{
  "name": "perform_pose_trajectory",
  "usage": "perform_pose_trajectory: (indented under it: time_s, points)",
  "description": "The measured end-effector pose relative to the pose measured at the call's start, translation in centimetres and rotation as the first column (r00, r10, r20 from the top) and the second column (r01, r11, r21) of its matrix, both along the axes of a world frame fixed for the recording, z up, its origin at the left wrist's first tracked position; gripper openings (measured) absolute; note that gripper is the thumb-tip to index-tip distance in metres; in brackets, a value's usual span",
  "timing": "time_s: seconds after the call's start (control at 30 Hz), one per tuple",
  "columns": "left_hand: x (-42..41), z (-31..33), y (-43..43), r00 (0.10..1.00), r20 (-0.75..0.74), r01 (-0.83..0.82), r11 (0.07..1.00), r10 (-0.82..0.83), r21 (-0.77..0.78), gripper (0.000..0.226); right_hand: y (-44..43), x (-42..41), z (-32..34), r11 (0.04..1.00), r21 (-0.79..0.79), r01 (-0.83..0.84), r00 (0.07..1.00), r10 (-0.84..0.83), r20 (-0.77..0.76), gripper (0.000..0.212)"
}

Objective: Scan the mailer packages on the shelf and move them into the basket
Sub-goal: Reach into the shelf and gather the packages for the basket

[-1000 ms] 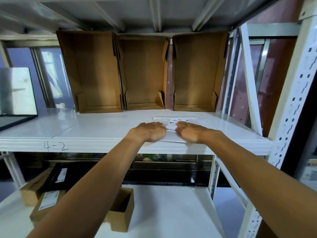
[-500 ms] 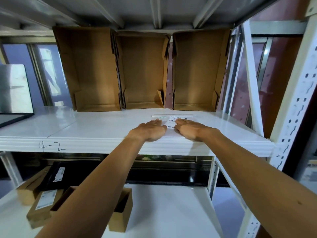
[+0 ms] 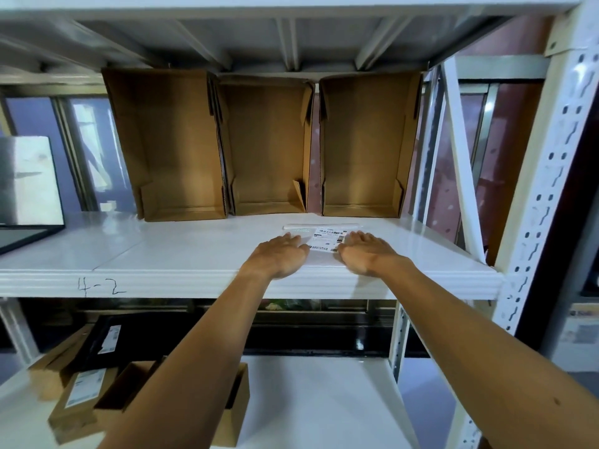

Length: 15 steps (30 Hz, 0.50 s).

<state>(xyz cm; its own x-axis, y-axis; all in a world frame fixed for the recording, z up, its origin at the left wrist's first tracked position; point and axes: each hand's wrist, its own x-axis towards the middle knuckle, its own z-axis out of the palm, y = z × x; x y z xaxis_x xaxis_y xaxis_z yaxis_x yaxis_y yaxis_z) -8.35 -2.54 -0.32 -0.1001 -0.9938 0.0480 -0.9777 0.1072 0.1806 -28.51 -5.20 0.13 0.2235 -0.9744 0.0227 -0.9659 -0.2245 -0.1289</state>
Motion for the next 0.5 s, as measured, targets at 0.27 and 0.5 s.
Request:
perform_pose_trajectory:
  time_s: [0.27,0.5]
  points:
    - [-0.7,0.1,2.4,0.999,0.032,-0.030,0.999,0.031,-0.035,0.076,2.5,-0.2,0.7,0.995,0.090,0.036,0.998,-0.040,0.041,0.073]
    - [-0.7,2.1,5.4,0.999,-0.011,-0.037,0.999,0.037,-0.018,0.062,5.0,-1.2,0.9,0.994,0.099,-0.053,0.999,0.053,0.001,0.097]
